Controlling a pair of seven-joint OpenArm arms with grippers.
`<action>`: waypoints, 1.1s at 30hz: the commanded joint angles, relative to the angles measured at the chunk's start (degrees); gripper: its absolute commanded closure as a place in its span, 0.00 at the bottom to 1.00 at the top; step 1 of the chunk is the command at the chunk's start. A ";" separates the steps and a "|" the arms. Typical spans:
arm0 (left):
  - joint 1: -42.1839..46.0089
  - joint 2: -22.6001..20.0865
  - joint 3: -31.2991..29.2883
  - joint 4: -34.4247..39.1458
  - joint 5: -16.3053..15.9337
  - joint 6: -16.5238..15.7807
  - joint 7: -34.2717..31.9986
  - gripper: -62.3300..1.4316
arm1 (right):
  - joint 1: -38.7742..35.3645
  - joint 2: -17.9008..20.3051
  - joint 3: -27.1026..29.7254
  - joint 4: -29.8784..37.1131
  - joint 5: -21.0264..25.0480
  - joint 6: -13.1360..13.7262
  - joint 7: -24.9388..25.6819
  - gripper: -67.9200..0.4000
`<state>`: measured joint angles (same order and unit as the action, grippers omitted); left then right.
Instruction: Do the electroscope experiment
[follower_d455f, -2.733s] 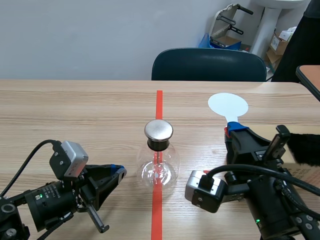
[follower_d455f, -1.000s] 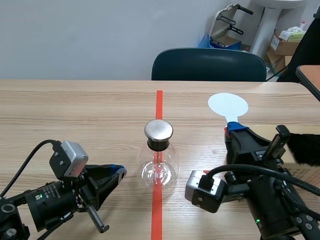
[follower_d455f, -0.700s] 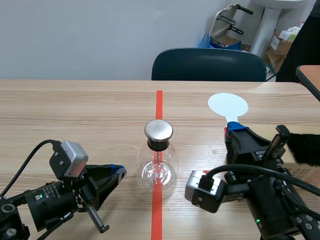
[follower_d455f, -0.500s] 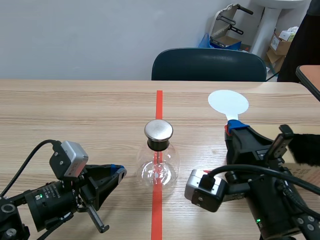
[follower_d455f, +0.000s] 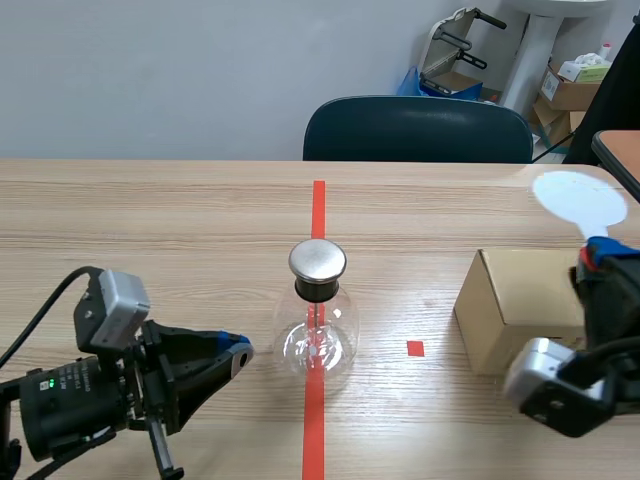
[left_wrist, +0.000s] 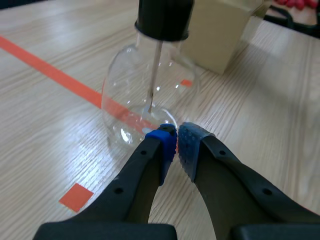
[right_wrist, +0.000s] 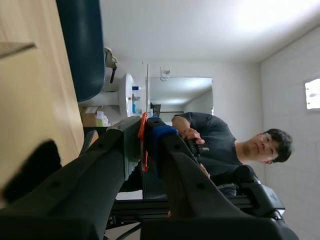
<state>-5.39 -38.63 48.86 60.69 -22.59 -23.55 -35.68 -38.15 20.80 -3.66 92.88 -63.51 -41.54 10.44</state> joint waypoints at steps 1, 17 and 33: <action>1.22 -1.51 0.94 3.17 -1.11 -1.20 -0.81 0.88 | -0.44 0.44 2.21 0.39 2.12 -3.32 2.25 0.98; 8.28 -12.02 1.44 16.61 1.53 -4.90 -8.76 0.27 | 2.99 -5.60 17.14 -9.75 11.58 -3.32 25.97 0.98; 12.00 -17.00 2.93 21.53 3.56 -10.16 -10.86 0.20 | 8.46 -7.21 19.96 -22.71 7.08 -3.32 27.28 0.99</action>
<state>6.07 -55.53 51.27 81.17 -18.61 -33.26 -45.69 -29.87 13.23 15.90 69.14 -56.66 -41.50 38.06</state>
